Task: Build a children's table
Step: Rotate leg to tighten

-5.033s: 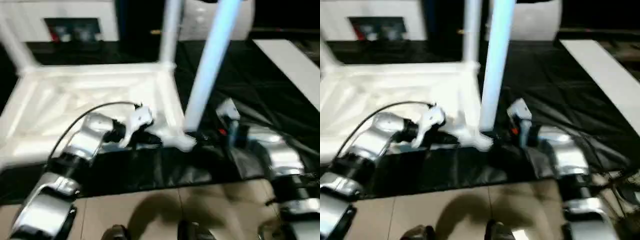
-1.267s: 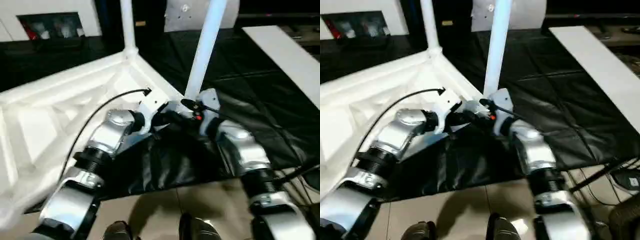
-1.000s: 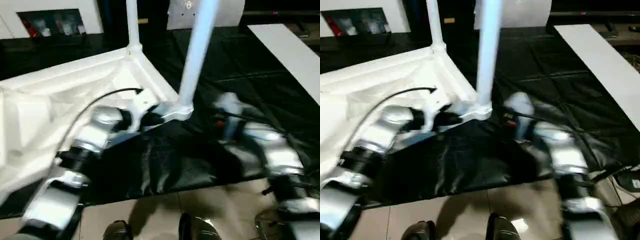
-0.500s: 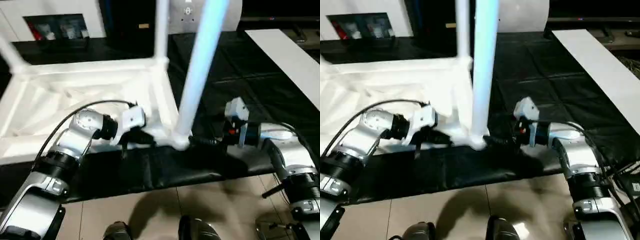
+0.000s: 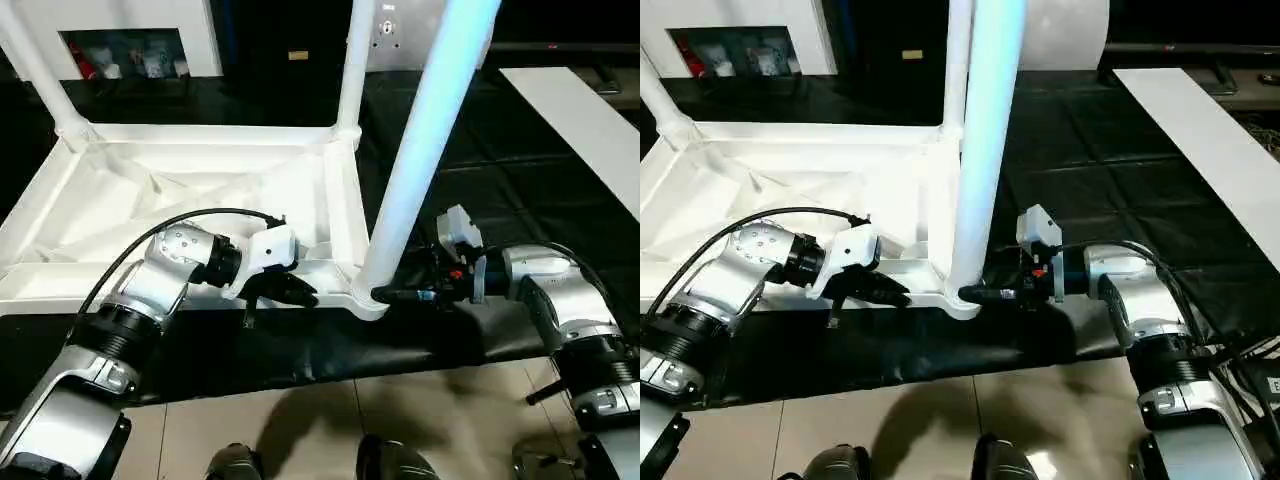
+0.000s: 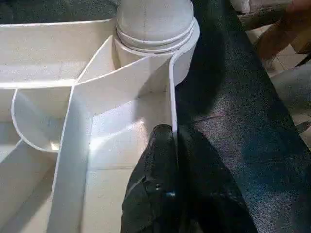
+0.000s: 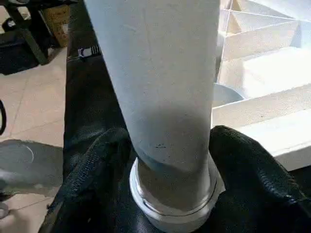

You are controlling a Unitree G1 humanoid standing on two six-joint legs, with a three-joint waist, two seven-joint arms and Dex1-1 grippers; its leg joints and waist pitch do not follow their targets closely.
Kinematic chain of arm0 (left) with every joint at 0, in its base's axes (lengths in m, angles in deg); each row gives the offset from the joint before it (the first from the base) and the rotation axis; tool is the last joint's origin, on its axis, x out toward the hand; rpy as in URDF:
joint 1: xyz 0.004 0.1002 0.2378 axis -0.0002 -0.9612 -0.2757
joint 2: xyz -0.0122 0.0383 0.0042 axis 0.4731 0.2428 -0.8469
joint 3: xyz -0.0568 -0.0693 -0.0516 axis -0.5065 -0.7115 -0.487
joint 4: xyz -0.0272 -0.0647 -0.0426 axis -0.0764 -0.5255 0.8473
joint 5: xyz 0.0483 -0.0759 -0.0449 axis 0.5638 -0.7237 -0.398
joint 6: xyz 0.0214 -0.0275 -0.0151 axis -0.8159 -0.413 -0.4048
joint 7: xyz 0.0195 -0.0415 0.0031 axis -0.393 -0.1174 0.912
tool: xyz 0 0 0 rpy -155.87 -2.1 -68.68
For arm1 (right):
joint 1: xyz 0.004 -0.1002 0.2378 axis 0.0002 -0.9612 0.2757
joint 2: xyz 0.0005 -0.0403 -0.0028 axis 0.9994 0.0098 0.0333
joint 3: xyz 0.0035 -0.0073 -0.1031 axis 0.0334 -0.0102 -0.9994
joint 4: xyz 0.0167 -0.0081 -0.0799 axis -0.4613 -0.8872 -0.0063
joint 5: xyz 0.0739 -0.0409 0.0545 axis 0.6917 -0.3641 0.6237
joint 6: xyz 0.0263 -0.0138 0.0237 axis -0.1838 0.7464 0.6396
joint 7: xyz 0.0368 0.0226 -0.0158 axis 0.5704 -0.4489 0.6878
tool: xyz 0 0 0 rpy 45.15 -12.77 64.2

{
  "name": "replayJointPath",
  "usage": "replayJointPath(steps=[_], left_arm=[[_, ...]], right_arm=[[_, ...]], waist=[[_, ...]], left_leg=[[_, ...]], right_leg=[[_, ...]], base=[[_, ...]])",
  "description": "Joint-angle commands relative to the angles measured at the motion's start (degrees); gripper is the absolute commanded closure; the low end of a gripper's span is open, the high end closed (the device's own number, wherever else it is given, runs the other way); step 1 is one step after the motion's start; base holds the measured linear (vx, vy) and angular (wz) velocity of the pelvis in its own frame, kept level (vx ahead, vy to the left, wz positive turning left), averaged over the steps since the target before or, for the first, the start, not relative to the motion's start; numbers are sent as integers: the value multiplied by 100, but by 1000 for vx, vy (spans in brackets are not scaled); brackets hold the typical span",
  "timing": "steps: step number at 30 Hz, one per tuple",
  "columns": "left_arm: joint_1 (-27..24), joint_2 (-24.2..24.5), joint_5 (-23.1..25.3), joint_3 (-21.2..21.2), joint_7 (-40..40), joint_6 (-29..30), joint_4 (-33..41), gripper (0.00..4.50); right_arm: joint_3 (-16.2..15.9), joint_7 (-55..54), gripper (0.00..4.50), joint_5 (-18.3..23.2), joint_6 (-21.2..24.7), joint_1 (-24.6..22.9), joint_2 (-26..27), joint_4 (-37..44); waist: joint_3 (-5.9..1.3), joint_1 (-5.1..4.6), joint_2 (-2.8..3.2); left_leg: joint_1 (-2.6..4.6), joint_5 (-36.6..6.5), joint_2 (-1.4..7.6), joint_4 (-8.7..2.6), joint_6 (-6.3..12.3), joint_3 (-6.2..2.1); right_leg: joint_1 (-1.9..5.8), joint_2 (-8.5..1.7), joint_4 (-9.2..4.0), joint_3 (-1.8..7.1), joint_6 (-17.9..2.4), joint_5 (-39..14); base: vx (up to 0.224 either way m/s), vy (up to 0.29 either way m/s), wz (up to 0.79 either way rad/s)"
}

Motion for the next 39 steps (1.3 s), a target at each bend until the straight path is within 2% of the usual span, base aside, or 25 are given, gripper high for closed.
replayJointPath(steps=[1,9,15,18,19,21,22,24,25,26,27,28,29,30,31,32,33,34,35,36,37,38,39], left_arm=[[-93,-9,81,235,219,-71,95,450],[-133,-21,85,237,188,-1,109,450],[-78,-193,46,96,-184,361,61,450],[16,-467,-38,-118,-699,812,92,450],[55,-585,-66,-184,-894,1033,135,450],[146,-764,-45,-264,-1233,1270,134,450],[192,-846,-34,-304,-1391,1366,118,450],[244,-927,-31,-341,-1527,1445,95,450],[327,-1056,-31,-424,-1769,1554,48,450],[430,-1208,-33,-528,-2061,1665,-16,450],[465,-1260,-35,-563,-2160,1698,-40,450],[523,-1347,-36,-623,-2329,1754,-79,450],[577,-1434,-39,-686,-2495,1822,-106,450],[604,-1476,-40,-716,-2576,1856,-119,450],[685,-1622,-22,-814,-2913,1929,-161,450],[761,-1794,-3,-909,-3260,2028,-179,450],[805,-1978,37,-986,-3620,2091,-152,450],[791,-2056,58,-976,-3702,2101,-89,450],[768,-2108,64,-951,-3715,2108,-28,450],[764,-2115,64,-947,-3714,2109,-19,450],[727,-2161,68,-919,-3706,2137,43,450],[706,-2159,72,-889,-3666,2138,62,450],[680,-2146,83,-860,-3627,2146,80,450]], right_arm=[[-81,119,190,64,25,117,-3,-13],[-163,322,250,69,66,33,15,-5],[-129,140,257,170,277,-288,69,367],[-43,-732,257,86,541,-536,368,656],[-10,-1296,257,-87,584,-577,551,656],[-11,-2024,258,-349,668,-605,843,628],[-27,-2286,259,-454,711,-620,958,632],[-6,-2573,259,-526,720,-619,1105,620],[70,-2989,259,-545,840,-581,1349,607],[154,-3474,259,-572,949,-497,1634,571],[179,-3635,259,-586,974,-464,1727,552],[216,-3898,260,-611,1014,-408,1877,523],[269,-4202,260,-620,1067,-327,2051,474],[295,-4351,260,-624,1093,-288,2136,449],[348,-4859,260,-701,1081,-132,2402,325],[417,-5501,260,-829,1054,72,2718,134],[545,-6069,260,-858,914,267,3044,-75],[670,-6187,260,-720,808,317,3216,-131],[723,-6286,260,-684,707,337,3310,-153],[725,-6302,204,-687,693,339,3318,-155],[767,-6389,190,-719,596,337,3392,-175],[782,-6392,190,-718,562,323,3397,-175],[786,-6364,175,-729,521,301,3374,-169]], waist=[[-607,-13,-42],[-609,16,-34],[-615,37,-39],[-599,27,-48],[-583,16,-52],[-561,-34,-60],[-529,-106,-71],[-525,-125,-53],[-509,-188,-64],[-511,-220,-55],[-516,-233,-17],[-519,-288,-6],[-502,-332,18],[-490,-367,40],[-489,-388,82],[-455,-446,128],[-412,-497,174],[-387,-471,189],[-357,-401,183],[-317,-402,89],[-320,-435,-65],[-346,-401,-120],[-394,-378,-44]], left_leg=[[11,-983,59,-400,512,107],[15,-1037,61,-407,468,104],[42,-1142,65,-417,439,106],[45,-1256,59,-432,388,105],[27,-1317,48,-444,323,93],[13,-1514,18,-459,203,62],[36,-1711,-23,-440,95,53],[49,-1771,-38,-431,78,43],[38,-1887,-66,-410,122,29],[54,-1912,-78,-395,152,25],[64,-1918,-71,-398,138,11],[38,-2019,-60,-414,127,-23],[70,-2209,-38,-424,159,-47],[56,-2294,-12,-437,167,-61],[33,-2439,36,-481,145,-108],[84,-2908,143,-560,163,-153],[20,-3408,286,-697,99,-205],[9,-3742,360,-817,56,-223],[27,-4176,459,-970,9,-206],[72,-4274,403,-998,7,-132],[414,-3832,1,-543,-13,25],[469,-2577,-291,-126,91,85],[209,-1929,-252,-170,215,30]], right_leg=[[428,-147,-296,226,-1272,-1967],[429,-143,-304,223,-1227,-2059],[412,-136,-325,228,-1191,-2117],[400,-134,-353,228,-1146,-2260],[412,-137,-371,218,-1039,-2457],[412,-140,-430,171,-774,-3028],[364,-135,-539,122,-479,-3608],[357,-142,-568,103,-400,-3762],[356,-135,-665,36,-194,-4062],[347,-145,-719,4,-123,-4135],[344,-143,-714,-15,-145,-4077],[382,-121,-747,-99,-108,-4009],[386,-118,-803,-180,-69,-3948],[412,-125,-804,-214,-81,-3870],[484,-141,-813,-274,-66,-3707],[502,-113,-798,-341,-125,-3403],[591,-112,-538,-304,-239,-2926],[633,-71,-387,-265,-278,-2686],[633,-59,-33,-86,-428,-2016],[561,-24,-61,-47,-414,-2155],[196,-62,-734,-115,-133,-3763],[113,-263,-1105,-286,335,-5230],[405,-366,-1101,-384,608,-5285]], base=[[0,0,0],[0,0,0],[0,0,0],[0,0,0],[0,0,0],[-26,1,-4],[-52,5,-7],[-26,2,-3],[0,0,0],[0,0,0],[0,0,0],[0,0,0],[0,0,0],[0,0,0],[0,0,0],[0,0,0],[0,0,0],[0,0,0],[0,0,0],[0,0,0],[0,0,0],[0,0,0],[64,4,-15]])
